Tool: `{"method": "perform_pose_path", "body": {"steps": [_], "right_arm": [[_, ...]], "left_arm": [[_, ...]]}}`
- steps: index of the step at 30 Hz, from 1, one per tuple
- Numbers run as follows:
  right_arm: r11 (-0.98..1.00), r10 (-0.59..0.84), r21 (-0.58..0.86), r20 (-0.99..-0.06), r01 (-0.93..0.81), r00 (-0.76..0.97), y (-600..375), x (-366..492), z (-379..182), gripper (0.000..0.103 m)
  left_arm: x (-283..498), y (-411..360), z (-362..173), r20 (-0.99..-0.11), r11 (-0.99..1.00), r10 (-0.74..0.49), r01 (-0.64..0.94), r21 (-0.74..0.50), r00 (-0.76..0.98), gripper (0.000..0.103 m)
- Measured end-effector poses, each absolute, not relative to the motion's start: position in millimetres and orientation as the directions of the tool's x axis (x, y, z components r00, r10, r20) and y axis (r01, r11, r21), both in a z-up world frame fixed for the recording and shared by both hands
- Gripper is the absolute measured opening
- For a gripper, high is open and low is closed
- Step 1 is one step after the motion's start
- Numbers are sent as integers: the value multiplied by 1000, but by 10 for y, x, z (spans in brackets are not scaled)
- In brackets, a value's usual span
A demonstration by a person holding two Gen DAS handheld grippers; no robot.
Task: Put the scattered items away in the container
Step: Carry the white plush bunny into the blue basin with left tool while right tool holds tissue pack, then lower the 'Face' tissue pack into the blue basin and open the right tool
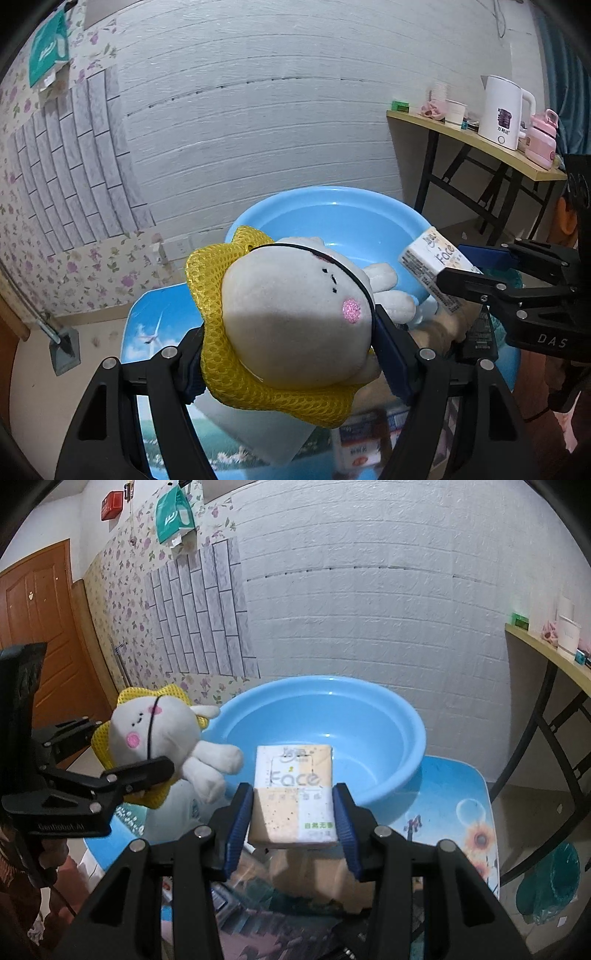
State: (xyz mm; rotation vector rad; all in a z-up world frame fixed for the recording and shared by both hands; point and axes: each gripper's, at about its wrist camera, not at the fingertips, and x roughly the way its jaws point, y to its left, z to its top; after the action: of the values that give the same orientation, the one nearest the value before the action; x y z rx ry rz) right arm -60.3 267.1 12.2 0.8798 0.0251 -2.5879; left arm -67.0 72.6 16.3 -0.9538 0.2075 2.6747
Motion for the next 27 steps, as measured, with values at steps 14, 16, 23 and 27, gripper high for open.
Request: {"method": "perform_pose_path", "body": {"steps": [14,16,23,27], "right_arm": [[-922,-360,112,-602,371,-712,2676,-919,45,43],[-922,-361,119,-606,368,-709,2664,-956,35,44],[-924,-361,131,-604,358,-711,2658,-992,-2,45],[-927,-352,123,-607,353,-713,2640,-977,-7,45]], "left_arm": [[-1001,846,37,-655,-938,252,-345,14,-712,80],[-1025,848,42,-651,-938,259,-347,8,-713,84],[-1043,857,22,-652,-939,257,-344,7,-714,88],[-1004,839,14,-657,-940,255,-342,5,-710,88]]}}
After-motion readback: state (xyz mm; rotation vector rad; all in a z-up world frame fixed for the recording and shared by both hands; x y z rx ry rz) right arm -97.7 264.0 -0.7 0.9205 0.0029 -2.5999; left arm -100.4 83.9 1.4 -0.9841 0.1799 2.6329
